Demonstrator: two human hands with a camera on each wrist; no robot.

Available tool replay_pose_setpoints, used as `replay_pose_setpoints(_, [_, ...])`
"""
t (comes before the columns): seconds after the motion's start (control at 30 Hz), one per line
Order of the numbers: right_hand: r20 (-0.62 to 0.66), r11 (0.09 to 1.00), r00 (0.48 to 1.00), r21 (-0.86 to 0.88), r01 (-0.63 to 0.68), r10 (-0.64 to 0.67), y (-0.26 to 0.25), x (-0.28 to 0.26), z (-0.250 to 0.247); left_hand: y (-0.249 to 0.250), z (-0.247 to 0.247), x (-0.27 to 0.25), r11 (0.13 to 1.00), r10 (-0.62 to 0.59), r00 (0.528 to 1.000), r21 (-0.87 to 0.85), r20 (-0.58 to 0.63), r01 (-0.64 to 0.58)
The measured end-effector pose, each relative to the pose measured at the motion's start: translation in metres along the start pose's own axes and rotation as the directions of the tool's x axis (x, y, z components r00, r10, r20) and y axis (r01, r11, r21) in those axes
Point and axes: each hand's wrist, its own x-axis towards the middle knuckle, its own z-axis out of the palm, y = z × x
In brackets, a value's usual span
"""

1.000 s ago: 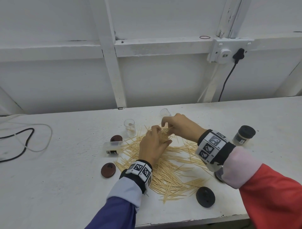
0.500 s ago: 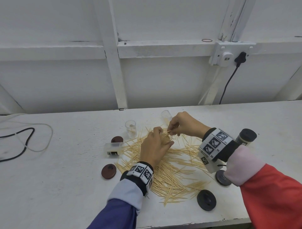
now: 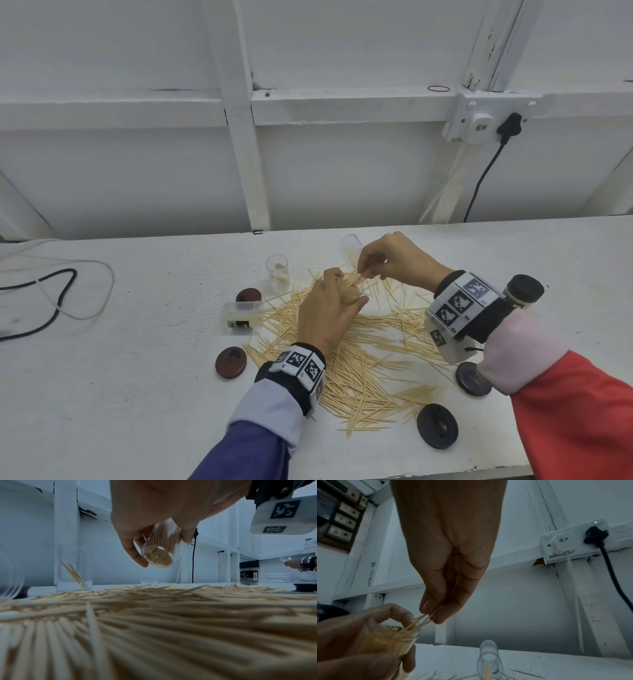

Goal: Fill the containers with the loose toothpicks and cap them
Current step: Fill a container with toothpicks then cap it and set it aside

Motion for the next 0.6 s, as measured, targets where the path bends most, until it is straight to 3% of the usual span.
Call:
replay_pose_setpoints(0.5, [0.068,0.991,0.997,-0.125,0.053,-0.045,-0.002,0.005,0.003,-0.006,0.004,0.0,1.0,-0.003,1.0,0.013,-0.007,0.003])
replay_pose_setpoints(0.6, [0.034,0.987,0.998,-0.148,0.064,-0.059,-0.001,0.006,0.008,-0.006,0.004,0.0,1.0,0.0,1.0,0.01,0.012,-0.001])
